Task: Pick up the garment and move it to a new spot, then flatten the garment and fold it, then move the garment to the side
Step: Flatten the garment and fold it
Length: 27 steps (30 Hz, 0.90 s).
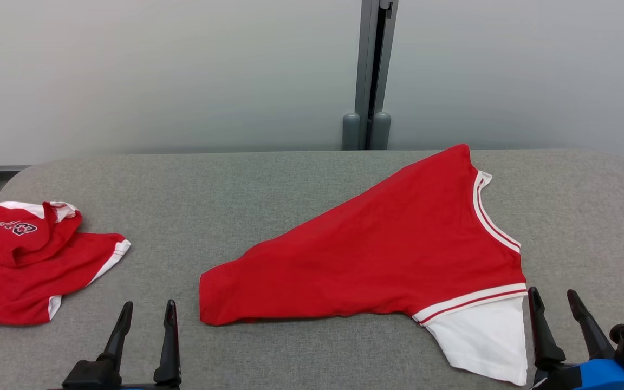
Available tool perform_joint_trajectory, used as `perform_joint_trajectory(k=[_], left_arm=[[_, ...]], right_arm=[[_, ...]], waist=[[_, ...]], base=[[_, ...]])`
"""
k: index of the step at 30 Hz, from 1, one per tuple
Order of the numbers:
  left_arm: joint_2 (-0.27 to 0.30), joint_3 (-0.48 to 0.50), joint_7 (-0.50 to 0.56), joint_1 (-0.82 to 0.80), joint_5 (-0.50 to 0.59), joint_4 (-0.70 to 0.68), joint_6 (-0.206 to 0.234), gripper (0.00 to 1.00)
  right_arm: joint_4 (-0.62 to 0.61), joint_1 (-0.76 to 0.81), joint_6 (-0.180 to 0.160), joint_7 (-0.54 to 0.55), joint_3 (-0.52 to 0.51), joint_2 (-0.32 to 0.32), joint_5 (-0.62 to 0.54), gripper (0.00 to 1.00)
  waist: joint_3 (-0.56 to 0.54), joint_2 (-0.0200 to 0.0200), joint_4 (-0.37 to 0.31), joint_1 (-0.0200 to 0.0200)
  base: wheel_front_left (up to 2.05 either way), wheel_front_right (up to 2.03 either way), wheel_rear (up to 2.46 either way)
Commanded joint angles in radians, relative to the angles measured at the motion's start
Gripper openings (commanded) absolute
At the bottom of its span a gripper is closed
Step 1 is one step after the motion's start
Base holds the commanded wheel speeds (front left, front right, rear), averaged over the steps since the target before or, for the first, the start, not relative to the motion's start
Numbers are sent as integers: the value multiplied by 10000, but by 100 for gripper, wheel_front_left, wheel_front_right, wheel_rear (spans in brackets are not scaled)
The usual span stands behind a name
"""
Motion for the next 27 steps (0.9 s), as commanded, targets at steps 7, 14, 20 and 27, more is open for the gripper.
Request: perform_joint_trajectory(k=[7, 14, 20, 27], left_arm=[[-76, -548, 848, -520, 140, 948, -270, 100], [-432, -869, 2335, -1764, -208, 2832, -439, 100], [-664, -595, 3156, -2852, -437, 4325, 100, 100], [-723, -466, 2897, -3491, -645, 5159, 55, 100]], right_arm=[[425, 163, 3, 1045, -276, -30, 18, 100], [925, 156, 3, 2271, -122, -30, 110, 100], [1245, -306, 3, 2494, 175, -28, 156, 100], [1708, -665, 3, 2266, 355, -30, 189, 100]], waist=[[117, 0, 13, 0], [551, 0, -107, 0], [1036, 0, -390, 0], [1439, 0, -581, 0]], base=[[0, 0, 0], [0, 0, 0], [0, 0, 0], [0, 0, 0]])
